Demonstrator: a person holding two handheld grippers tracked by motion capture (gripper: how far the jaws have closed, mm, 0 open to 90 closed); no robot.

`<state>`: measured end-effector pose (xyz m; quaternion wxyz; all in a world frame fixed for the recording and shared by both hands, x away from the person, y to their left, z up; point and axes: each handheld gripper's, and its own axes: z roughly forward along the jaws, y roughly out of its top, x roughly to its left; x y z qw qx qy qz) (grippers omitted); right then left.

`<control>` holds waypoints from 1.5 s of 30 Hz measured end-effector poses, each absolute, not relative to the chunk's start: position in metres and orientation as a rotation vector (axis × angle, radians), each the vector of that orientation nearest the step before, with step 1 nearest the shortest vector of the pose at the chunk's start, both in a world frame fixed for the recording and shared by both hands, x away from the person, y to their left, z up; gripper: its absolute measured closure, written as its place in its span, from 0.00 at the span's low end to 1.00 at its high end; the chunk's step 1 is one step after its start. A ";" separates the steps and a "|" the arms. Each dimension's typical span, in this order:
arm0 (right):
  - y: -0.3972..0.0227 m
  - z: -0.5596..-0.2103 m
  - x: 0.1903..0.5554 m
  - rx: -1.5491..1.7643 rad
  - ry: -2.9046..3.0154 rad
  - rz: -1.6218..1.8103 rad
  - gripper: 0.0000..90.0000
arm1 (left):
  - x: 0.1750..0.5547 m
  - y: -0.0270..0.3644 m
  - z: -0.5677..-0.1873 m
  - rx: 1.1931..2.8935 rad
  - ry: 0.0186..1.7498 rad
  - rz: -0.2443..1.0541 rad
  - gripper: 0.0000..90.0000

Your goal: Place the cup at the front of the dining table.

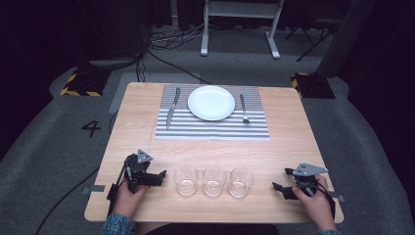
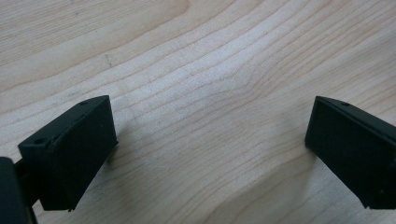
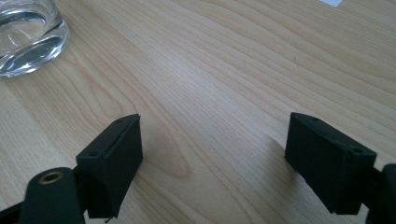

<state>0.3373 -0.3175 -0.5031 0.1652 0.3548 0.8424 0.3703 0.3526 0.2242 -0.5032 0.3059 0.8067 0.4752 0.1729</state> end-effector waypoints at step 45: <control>-0.305 -0.474 0.328 1.049 2.431 1.105 0.27 | 0.353 0.224 -0.503 2.133 1.257 0.452 0.02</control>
